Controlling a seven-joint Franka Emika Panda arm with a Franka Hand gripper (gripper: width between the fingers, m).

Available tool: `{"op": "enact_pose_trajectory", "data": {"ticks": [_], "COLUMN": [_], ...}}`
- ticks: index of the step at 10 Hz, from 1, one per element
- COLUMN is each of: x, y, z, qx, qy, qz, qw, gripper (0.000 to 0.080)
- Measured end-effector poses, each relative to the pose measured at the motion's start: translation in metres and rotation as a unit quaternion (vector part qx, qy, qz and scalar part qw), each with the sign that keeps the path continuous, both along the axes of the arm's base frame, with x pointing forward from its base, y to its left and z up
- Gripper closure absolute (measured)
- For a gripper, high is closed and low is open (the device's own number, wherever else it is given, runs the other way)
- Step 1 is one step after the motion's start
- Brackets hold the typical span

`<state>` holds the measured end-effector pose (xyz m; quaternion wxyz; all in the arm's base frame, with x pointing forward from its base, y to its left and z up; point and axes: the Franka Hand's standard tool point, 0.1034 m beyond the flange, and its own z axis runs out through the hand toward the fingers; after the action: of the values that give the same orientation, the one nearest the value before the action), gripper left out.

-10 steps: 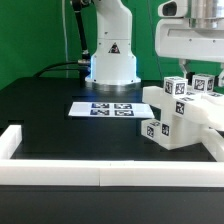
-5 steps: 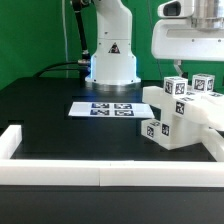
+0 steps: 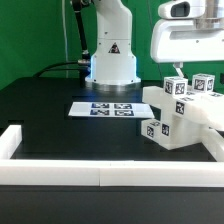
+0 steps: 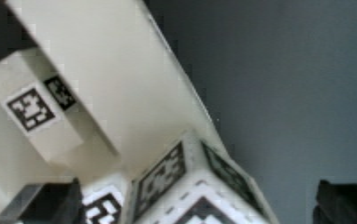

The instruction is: Assemble chair

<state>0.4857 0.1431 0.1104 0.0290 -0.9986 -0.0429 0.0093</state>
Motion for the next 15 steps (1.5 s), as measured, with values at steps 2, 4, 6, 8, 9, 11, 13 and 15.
{"op": "enact_pose_trajectory", "data": {"ticks": [2,4,6,8,9,11,13,15], "x": [0.0000,0.0003,0.0007,0.0004,0.0004,0.0005,0.0005,0.0007], "y": [-0.0004,-0.0022,-0.0041,-0.0048,-0.0049,-0.0050,-0.0051,-0.0056], "z": [0.0000,-0.0001,-0.0003,-0.0007,-0.0007,-0.0006,-0.0006,-0.0006], "qx": [-0.004,-0.003,-0.004,-0.004,-0.004,-0.004,-0.004,-0.005], "qy": [-0.003,-0.007,-0.010,-0.012,-0.011,-0.011,-0.011,-0.008], "qz": [0.057,0.132,0.194,0.220,0.217,0.214,0.203,0.132], "qw": [0.998,0.991,0.981,0.975,0.976,0.977,0.979,0.991], "gripper": [0.0151,0.0151,0.0151,0.0151,0.0259,0.0394,0.0514,0.0514]}}
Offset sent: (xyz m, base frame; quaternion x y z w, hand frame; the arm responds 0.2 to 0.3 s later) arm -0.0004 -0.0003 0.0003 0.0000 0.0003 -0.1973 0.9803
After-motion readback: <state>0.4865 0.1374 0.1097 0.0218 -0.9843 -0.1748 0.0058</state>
